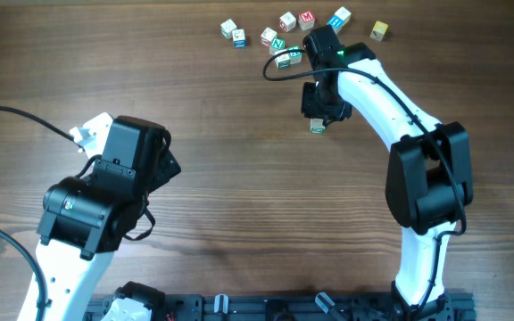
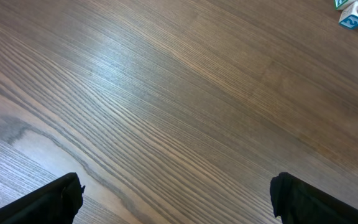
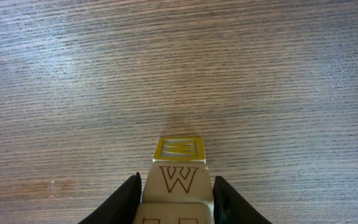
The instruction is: Form a tower
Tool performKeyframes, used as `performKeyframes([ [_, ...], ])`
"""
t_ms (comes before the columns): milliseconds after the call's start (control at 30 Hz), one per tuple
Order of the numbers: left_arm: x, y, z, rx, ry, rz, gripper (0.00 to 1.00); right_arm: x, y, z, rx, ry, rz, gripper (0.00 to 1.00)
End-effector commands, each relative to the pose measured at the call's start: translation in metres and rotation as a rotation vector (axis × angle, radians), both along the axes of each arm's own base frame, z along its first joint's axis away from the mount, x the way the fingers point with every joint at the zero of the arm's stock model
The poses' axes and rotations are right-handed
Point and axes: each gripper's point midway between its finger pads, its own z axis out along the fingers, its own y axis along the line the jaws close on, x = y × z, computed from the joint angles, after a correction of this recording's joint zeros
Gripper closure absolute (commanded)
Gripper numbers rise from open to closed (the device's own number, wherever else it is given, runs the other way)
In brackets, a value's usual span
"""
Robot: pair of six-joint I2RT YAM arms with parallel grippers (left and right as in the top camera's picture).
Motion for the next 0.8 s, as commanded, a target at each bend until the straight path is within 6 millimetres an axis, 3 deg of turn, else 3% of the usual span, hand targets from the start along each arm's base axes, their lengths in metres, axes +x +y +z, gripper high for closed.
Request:
performKeyframes([
  [0, 0.000, 0.002, -0.003, -0.011, 0.001, 0.021, 0.00, 0.002, -0.004, -0.007, -0.025, 0.001, -0.008, 0.63],
  [67, 0.000, 0.002, -0.003, -0.011, 0.001, 0.021, 0.00, 0.002, -0.004, -0.007, -0.024, 0.000, -0.008, 0.62],
  [200, 0.000, 0.002, -0.003, -0.011, 0.001, 0.021, 0.00, 0.004, -0.007, -0.006, -0.039, -0.009, -0.010, 0.43],
  [300, 0.000, 0.002, -0.003, -0.011, 0.001, 0.021, 0.00, 0.004, -0.007, -0.006, -0.042, -0.009, -0.003, 0.34],
  [467, 0.000, 0.002, -0.003, -0.011, 0.001, 0.021, 0.00, 0.003, 0.003, -0.002, -0.012, -0.001, 0.179, 0.02],
  [500, 0.000, 0.002, -0.003, -0.011, 0.001, 0.021, 0.00, 0.003, 0.005, 0.000, -0.005, -0.002, 0.205, 0.00],
  [700, 0.000, 0.002, -0.003, -0.011, 0.001, 0.021, 0.00, 0.012, 0.012, 0.054, -0.020, -0.086, 0.493, 0.00],
  [767, 0.000, 0.002, -0.003, -0.011, 0.001, 0.021, 0.00, 0.011, 0.011, 0.076, -0.054, -0.137, 0.673, 0.00],
])
